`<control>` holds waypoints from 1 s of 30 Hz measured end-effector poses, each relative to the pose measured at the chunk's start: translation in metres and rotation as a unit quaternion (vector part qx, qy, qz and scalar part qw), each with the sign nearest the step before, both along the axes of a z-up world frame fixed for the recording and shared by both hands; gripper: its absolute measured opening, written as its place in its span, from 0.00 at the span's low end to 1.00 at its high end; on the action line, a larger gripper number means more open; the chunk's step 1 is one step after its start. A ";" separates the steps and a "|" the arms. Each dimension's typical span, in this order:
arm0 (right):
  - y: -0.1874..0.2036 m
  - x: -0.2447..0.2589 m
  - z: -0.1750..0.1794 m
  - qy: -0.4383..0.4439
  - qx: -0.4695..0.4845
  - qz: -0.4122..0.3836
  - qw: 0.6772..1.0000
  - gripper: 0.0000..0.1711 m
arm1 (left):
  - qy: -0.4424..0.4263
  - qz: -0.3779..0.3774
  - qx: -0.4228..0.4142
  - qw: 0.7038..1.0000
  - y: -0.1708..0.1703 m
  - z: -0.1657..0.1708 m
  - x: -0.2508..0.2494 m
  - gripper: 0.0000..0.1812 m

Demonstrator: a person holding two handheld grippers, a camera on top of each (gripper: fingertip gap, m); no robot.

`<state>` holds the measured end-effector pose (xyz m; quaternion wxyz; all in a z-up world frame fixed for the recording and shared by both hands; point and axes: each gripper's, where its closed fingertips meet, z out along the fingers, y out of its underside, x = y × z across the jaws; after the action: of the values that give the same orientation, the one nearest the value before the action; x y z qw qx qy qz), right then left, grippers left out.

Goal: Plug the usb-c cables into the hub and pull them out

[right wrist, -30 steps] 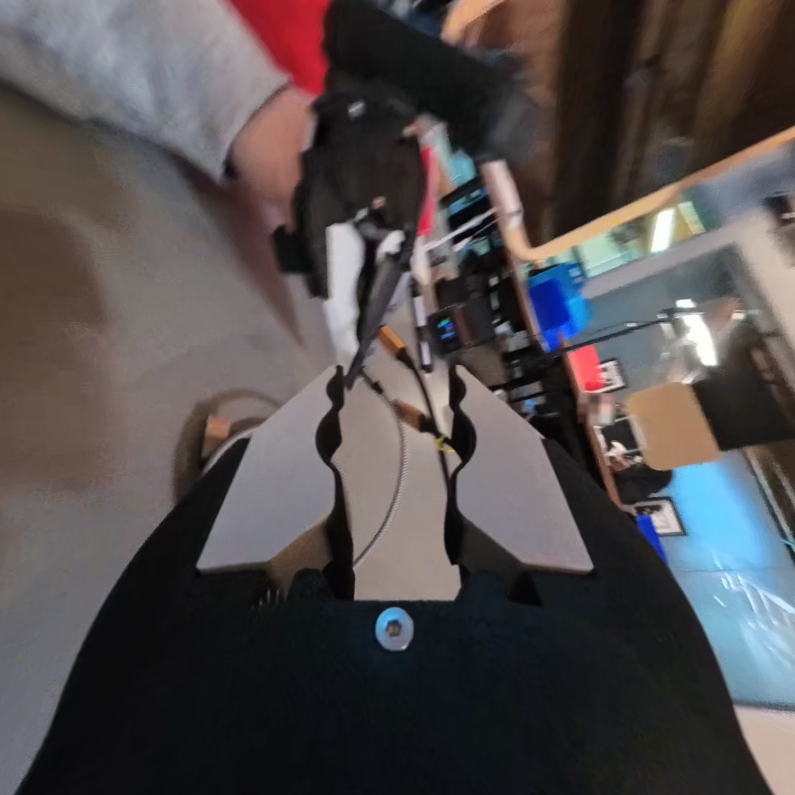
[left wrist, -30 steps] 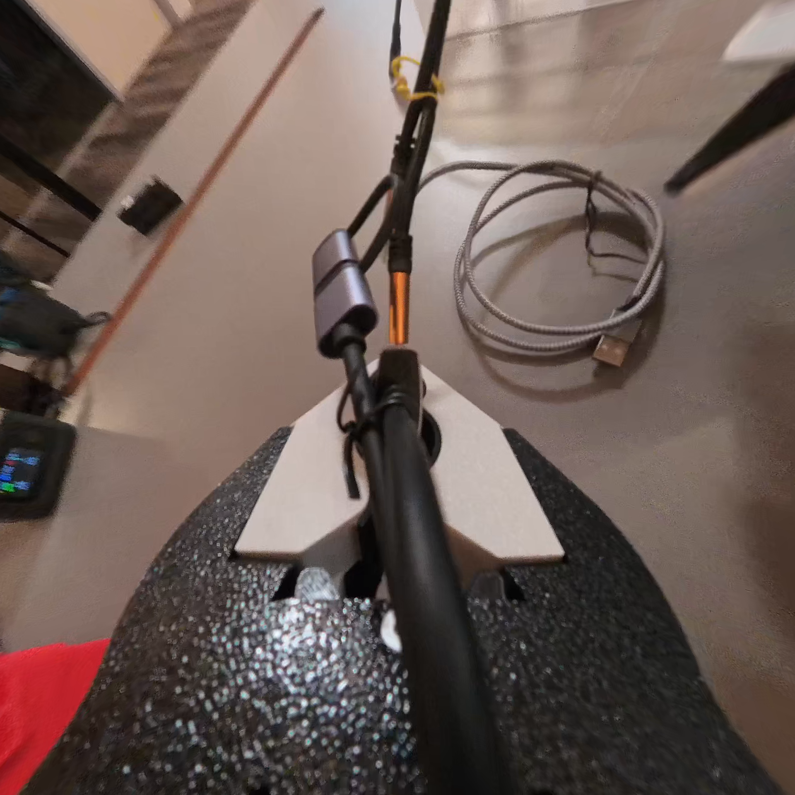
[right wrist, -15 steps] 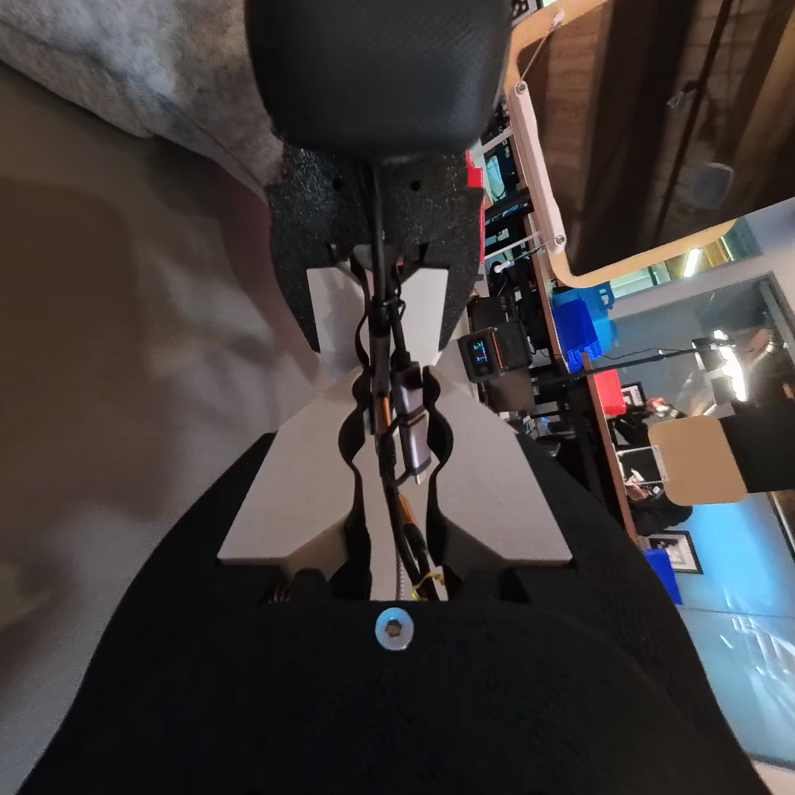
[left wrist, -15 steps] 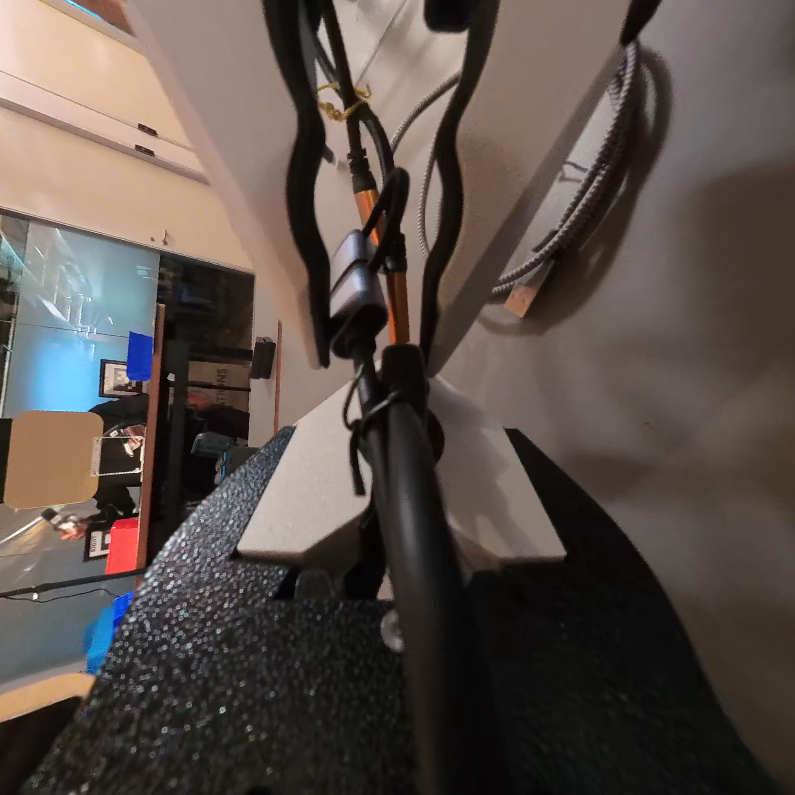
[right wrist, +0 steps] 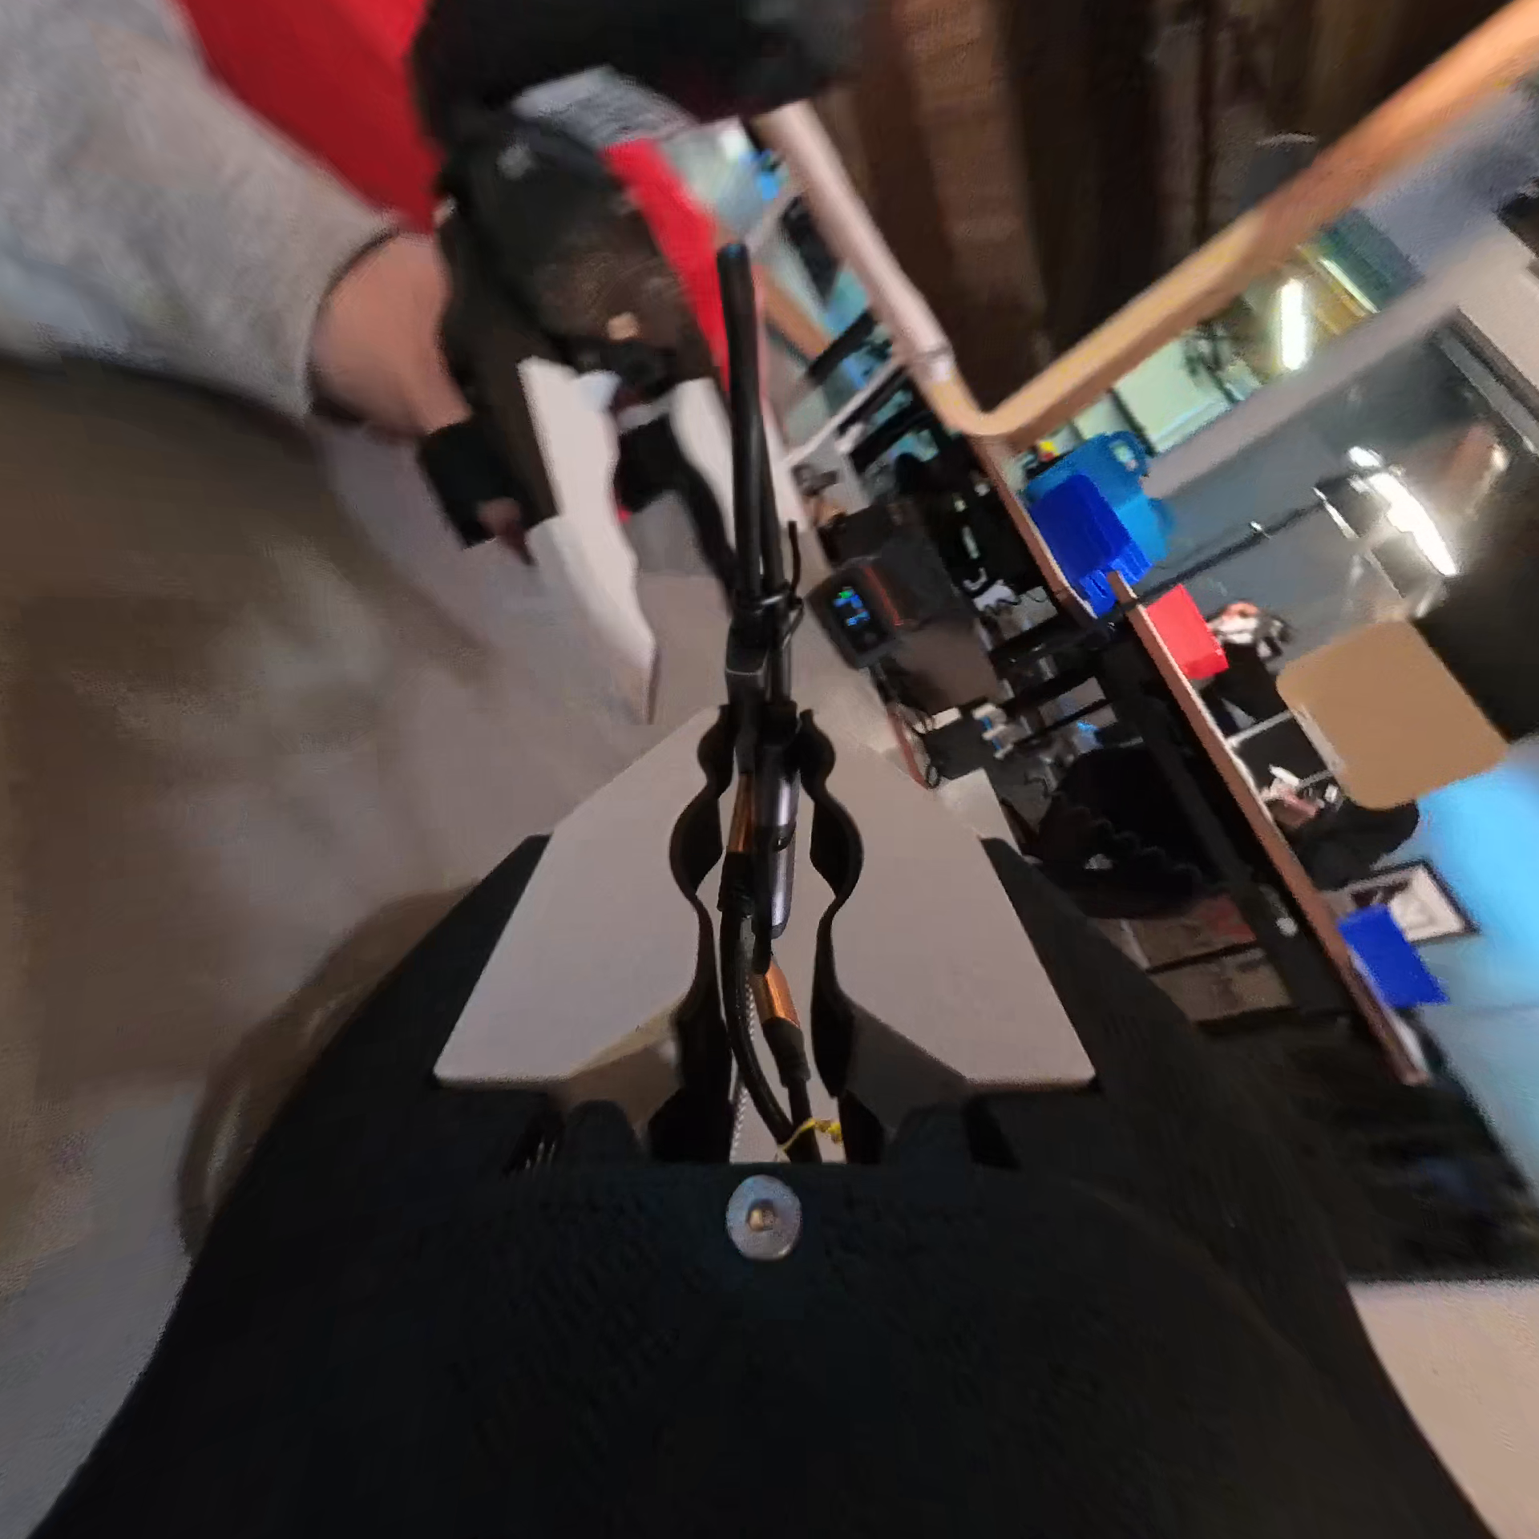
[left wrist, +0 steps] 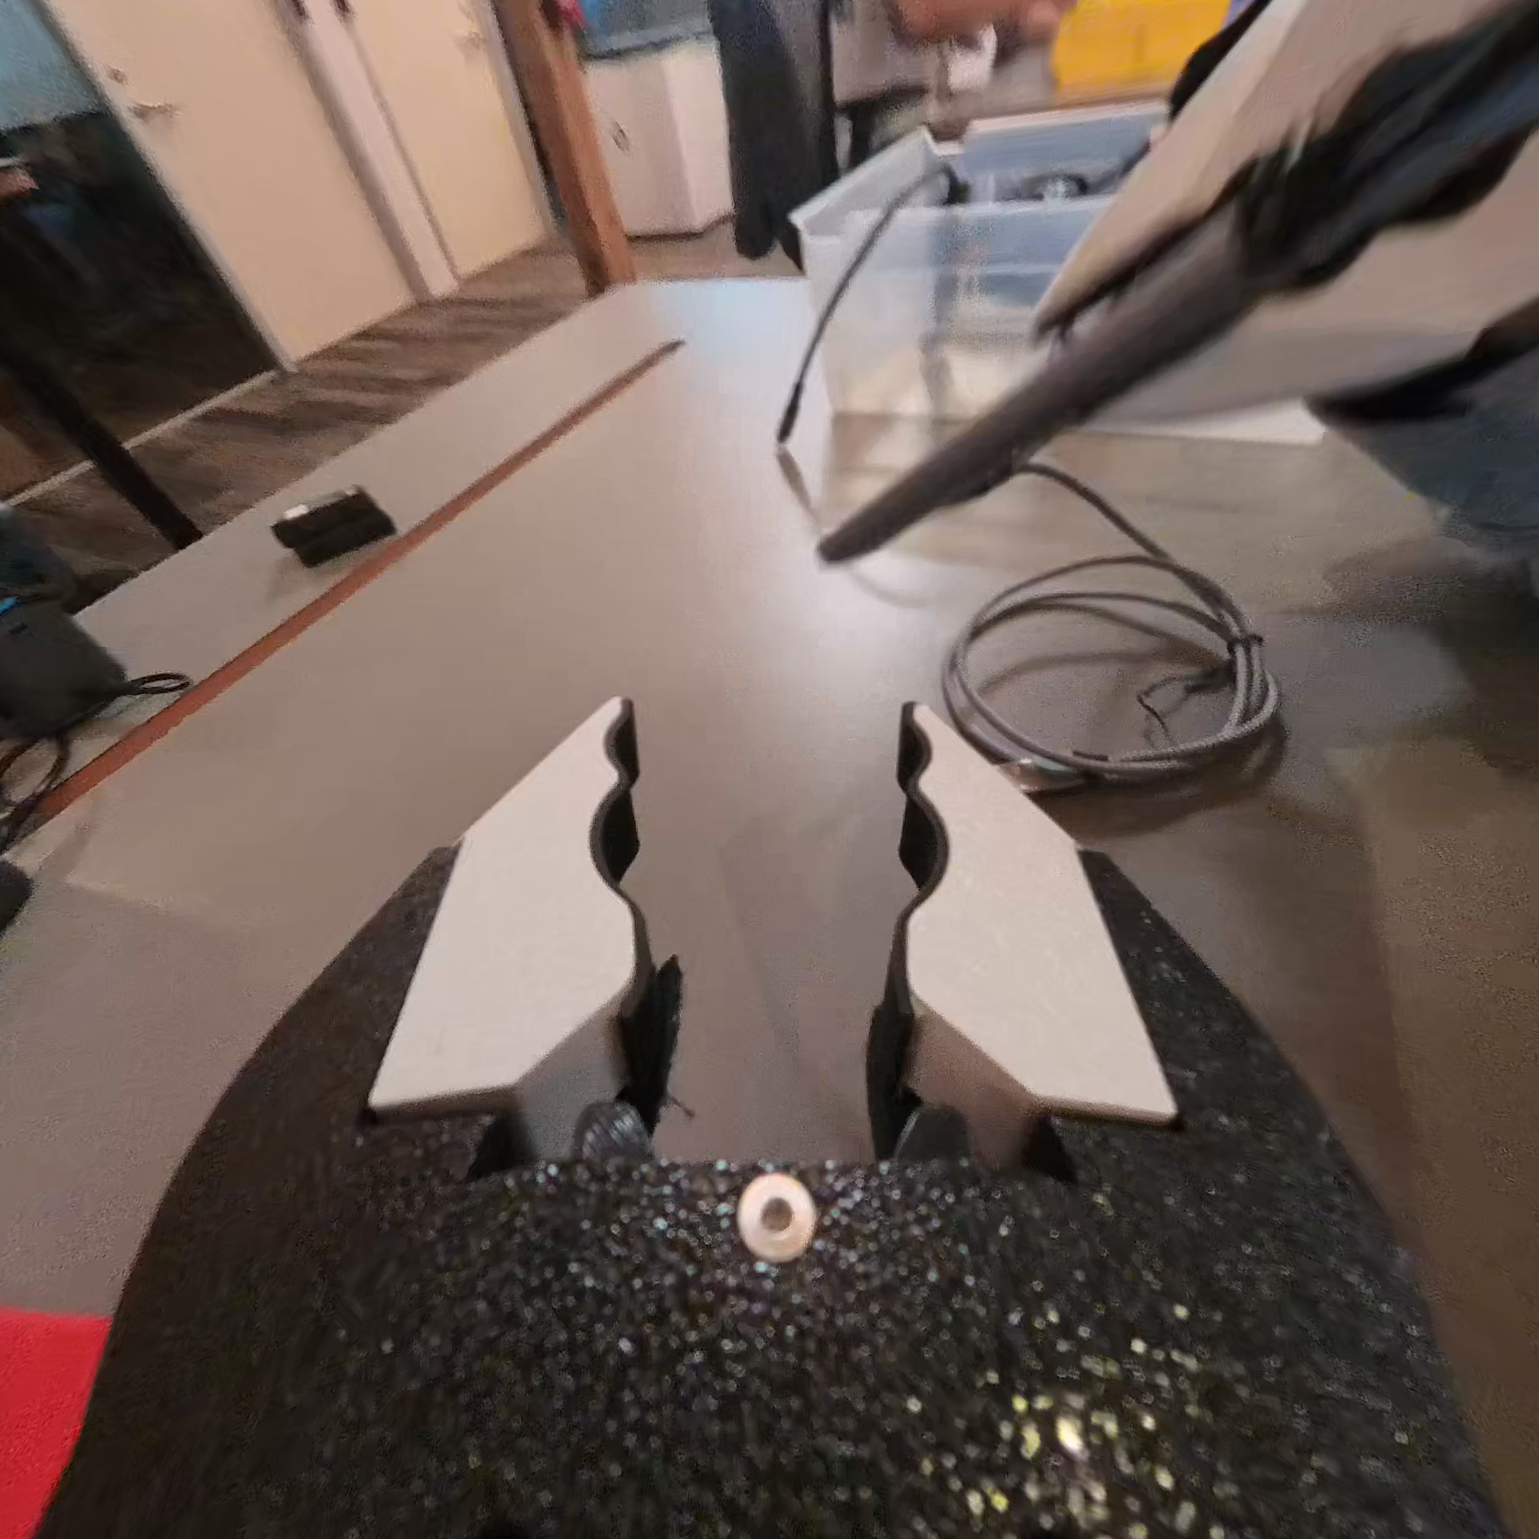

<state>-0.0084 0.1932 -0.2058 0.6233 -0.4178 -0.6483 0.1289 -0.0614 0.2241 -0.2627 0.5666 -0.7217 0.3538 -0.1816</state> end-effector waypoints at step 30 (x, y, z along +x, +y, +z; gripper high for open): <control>0.203 0.251 0.137 0.087 -0.025 -0.256 0.962 0.08 | 0.035 -0.028 0.002 0.999 -0.001 -0.023 0.015 0.29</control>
<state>0.2422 0.3964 -0.0693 0.6790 -0.5725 -0.4594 0.0166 -0.0461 0.2229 -0.2857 0.5499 -0.7164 0.3939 -0.1712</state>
